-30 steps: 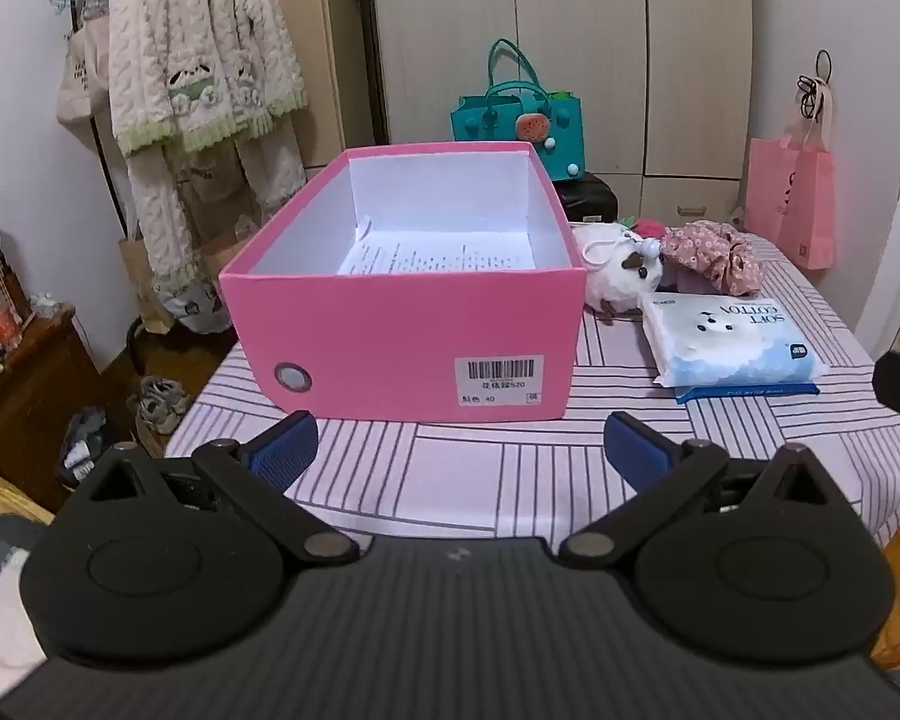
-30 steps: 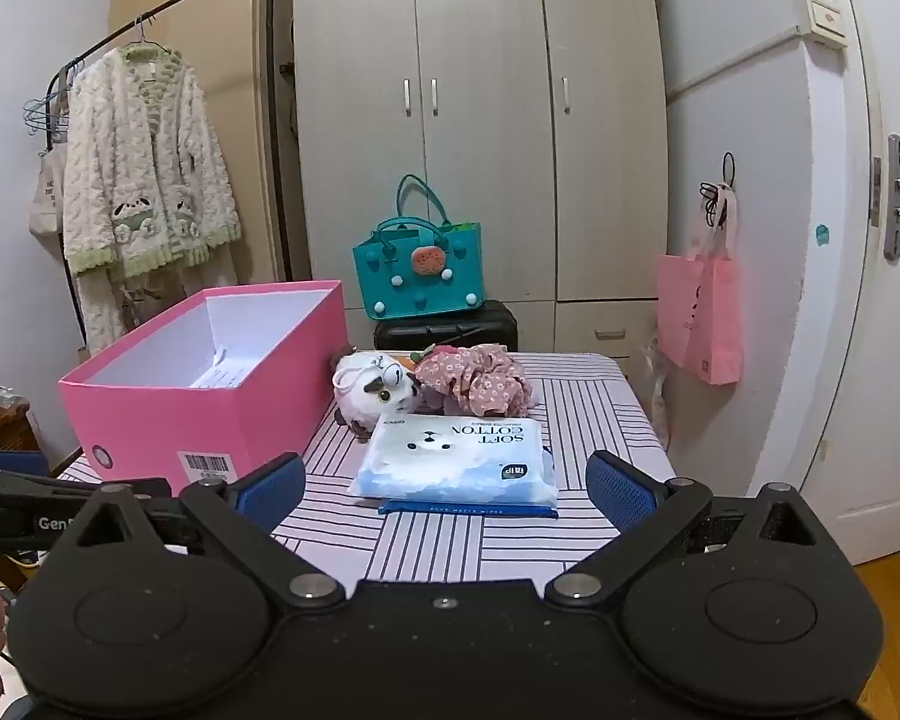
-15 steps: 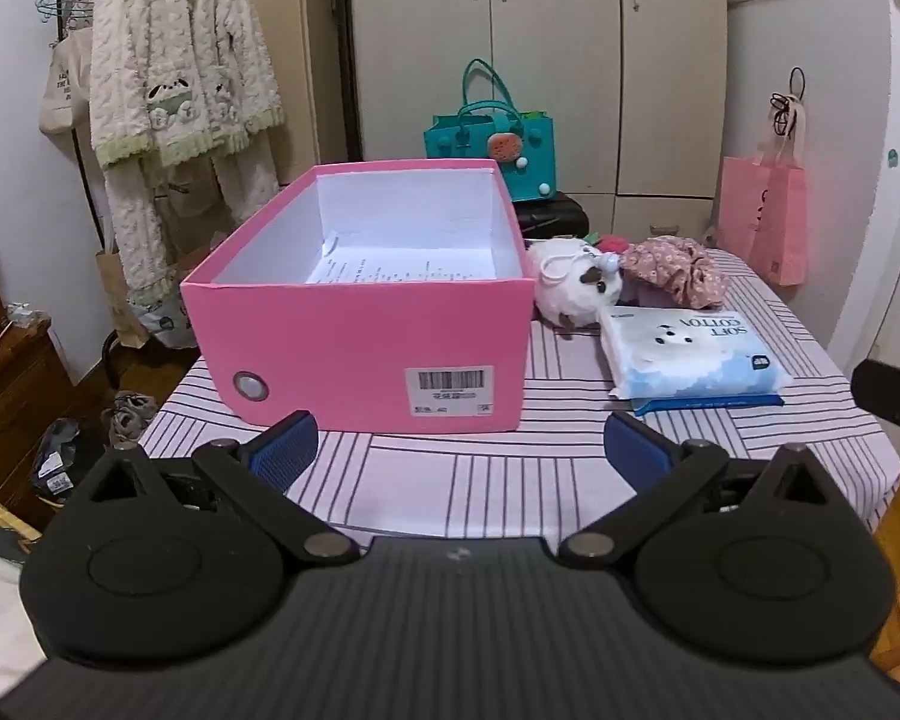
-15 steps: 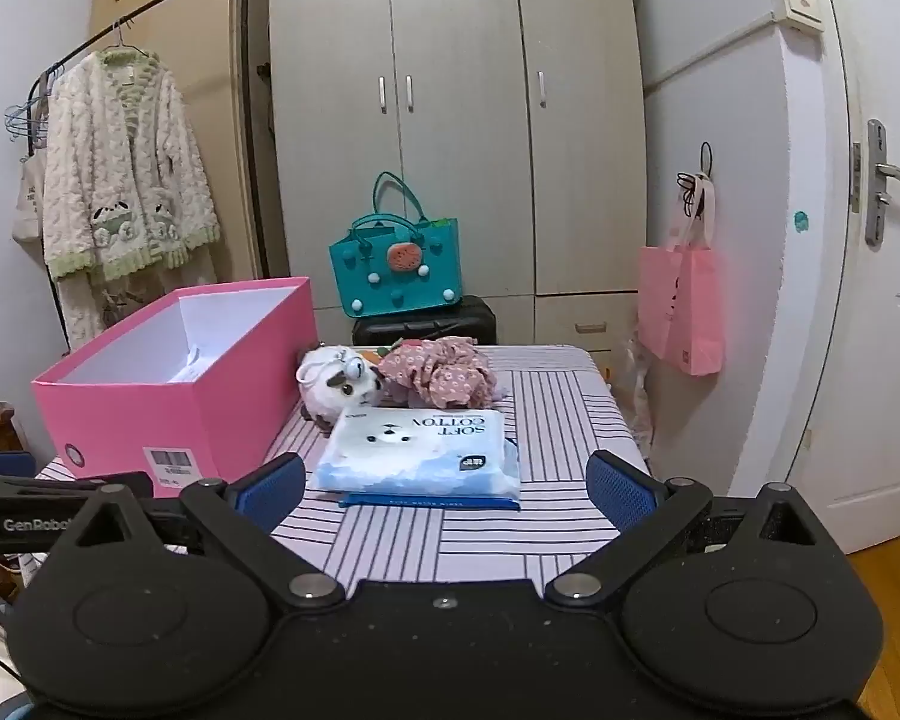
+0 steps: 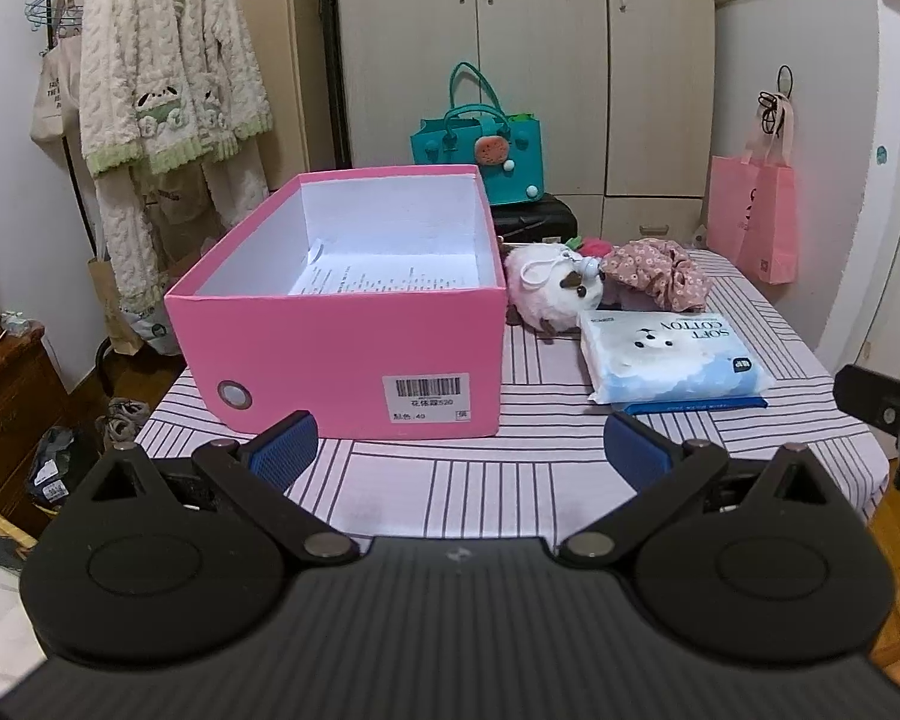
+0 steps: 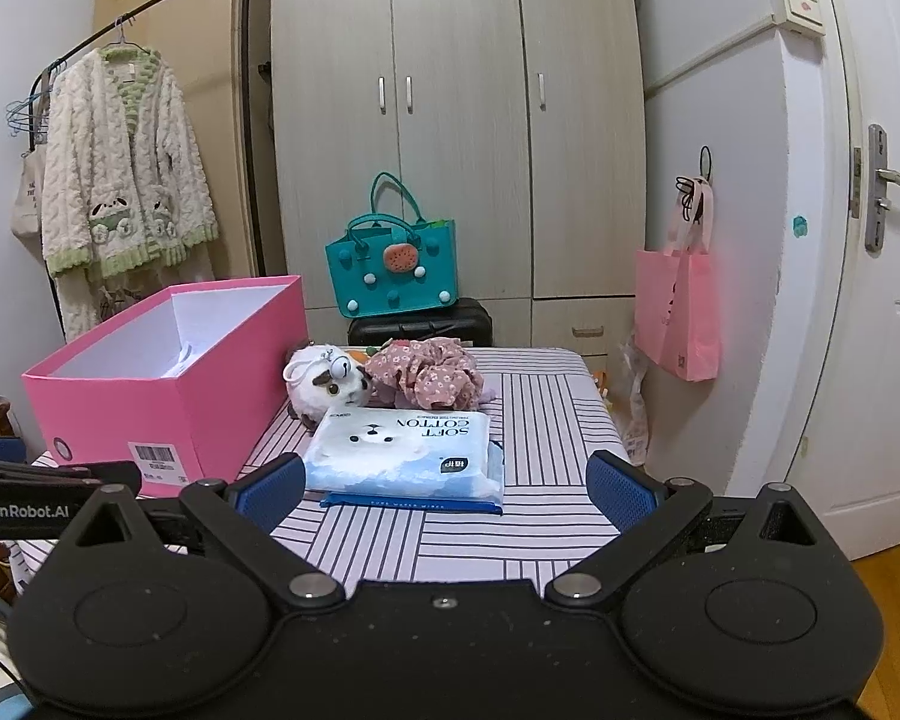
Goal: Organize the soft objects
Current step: 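Move the left gripper toward the white SOFT COTTON pack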
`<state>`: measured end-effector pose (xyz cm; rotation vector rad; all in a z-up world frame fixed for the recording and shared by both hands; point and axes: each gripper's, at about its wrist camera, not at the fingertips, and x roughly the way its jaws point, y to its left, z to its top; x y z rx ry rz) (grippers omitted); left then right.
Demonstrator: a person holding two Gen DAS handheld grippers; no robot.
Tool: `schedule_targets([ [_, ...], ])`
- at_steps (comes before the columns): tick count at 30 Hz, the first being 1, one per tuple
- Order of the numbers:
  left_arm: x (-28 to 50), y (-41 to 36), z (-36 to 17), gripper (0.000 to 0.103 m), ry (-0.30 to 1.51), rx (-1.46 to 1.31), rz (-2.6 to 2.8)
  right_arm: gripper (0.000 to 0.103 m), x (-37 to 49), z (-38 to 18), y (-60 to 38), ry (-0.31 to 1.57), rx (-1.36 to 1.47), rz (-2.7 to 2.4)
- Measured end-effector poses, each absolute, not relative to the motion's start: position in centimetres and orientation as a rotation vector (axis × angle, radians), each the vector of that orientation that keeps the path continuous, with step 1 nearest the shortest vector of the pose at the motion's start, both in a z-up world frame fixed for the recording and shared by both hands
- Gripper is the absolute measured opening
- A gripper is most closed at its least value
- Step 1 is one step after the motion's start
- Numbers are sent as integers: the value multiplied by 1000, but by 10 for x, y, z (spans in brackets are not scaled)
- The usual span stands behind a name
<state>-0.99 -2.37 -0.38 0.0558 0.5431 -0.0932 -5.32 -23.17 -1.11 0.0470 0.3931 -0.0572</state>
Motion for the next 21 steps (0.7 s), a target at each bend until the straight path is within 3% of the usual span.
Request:
schedule_targets([
  [21,-9,-31,-9,103,523,59,-85,102,-50,-17,-243,390,57,-65],
])
